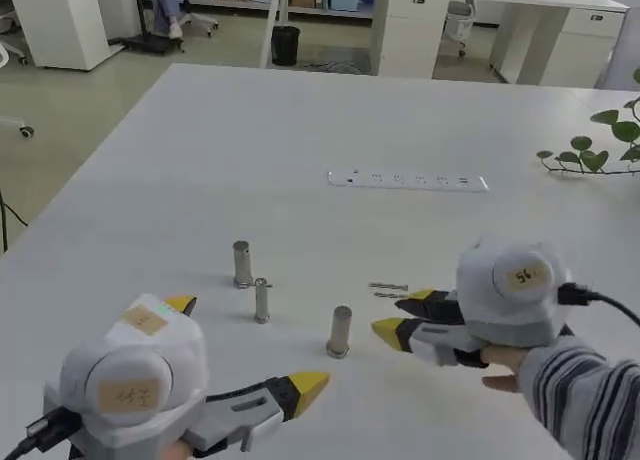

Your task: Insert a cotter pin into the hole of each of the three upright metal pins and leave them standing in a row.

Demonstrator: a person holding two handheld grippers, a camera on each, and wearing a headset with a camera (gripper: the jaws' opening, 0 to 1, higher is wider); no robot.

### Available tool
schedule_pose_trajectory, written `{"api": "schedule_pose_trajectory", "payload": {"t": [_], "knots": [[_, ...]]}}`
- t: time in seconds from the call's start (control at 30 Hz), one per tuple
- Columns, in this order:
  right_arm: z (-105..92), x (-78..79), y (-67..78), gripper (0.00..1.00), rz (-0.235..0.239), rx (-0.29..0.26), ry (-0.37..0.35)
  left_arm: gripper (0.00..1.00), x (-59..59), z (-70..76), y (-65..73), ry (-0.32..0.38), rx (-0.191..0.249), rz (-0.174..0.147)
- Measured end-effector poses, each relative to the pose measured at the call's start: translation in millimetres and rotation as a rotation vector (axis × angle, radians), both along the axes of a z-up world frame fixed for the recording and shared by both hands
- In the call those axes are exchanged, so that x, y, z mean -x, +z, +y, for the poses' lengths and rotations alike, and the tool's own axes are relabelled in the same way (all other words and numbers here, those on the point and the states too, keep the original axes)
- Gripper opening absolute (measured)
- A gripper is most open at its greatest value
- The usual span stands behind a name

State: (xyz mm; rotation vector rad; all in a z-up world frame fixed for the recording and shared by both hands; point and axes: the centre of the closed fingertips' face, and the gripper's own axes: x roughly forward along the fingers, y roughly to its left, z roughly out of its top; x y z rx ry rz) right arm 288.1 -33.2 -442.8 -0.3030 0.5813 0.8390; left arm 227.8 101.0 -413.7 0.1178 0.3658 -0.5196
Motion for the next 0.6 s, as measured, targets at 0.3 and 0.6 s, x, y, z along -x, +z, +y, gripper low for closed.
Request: {"api": "schedule_pose_trajectory", "payload": {"t": [0.3,0.6], "knots": [[-11.9,-16.3,-9.9,0.24,0.074,0.112,0.085,0.96,0.8,-5.3,0.3,-0.017,-0.001,0.001],[-17.9,-32.1,-21.6,0.21,0.116,0.235,0.165,0.96,0.5,-2.9,-2.8,-0.008,0.0,0.019]]}}
